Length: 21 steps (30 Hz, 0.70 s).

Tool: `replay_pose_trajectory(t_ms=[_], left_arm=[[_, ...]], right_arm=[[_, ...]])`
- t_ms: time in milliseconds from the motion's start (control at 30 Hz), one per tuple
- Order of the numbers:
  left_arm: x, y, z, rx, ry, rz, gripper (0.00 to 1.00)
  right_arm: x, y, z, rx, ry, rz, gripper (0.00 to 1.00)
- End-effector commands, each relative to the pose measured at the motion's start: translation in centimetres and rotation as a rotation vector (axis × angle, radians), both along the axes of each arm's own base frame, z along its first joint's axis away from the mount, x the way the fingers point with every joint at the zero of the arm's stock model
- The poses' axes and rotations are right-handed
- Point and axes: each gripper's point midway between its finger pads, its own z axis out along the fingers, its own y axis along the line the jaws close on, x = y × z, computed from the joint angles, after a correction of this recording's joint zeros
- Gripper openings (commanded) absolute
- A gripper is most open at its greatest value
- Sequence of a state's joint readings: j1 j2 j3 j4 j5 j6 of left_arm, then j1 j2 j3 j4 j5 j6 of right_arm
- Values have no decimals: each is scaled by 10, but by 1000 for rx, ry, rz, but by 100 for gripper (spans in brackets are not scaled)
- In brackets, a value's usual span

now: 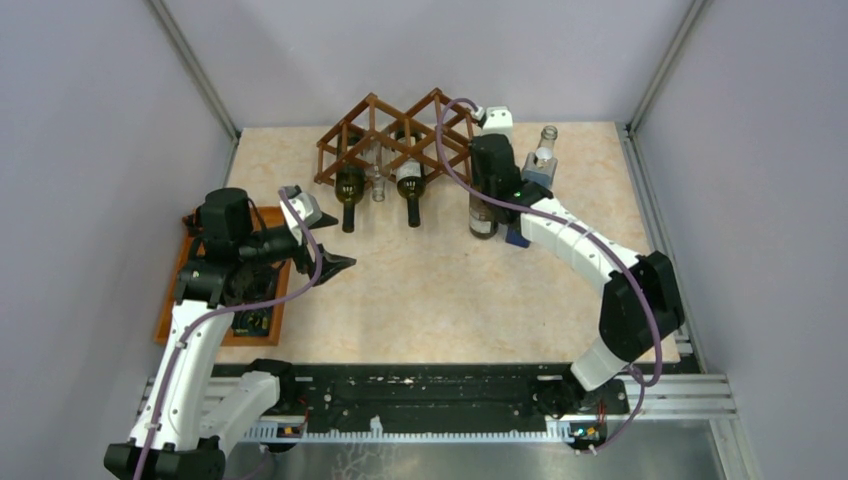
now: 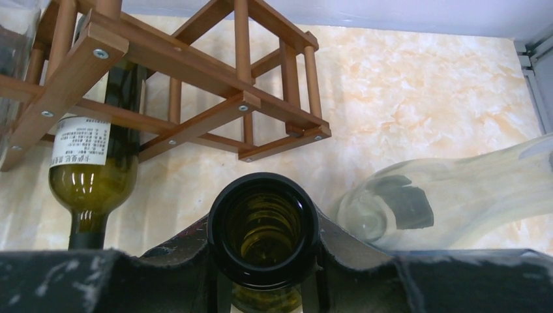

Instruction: Take the wine bottle off the wine rack

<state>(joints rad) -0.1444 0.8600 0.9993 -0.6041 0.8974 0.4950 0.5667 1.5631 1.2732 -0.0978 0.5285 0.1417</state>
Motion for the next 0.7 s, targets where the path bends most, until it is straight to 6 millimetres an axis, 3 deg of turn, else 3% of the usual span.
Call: replay_pose_trajectory(t_ms=[0,367,667], left_arm=[[-1,-1,3,2,-38,-14,99],[0,-1,9,0,-52,-14,99],[1,-1,11,4,-58,-11,99]], right_arm=[[20,-1,70,114,-181,-38,0],[41,-10,78,126,-194,-63,0],[43,-9,59,125,-146,-60,0]])
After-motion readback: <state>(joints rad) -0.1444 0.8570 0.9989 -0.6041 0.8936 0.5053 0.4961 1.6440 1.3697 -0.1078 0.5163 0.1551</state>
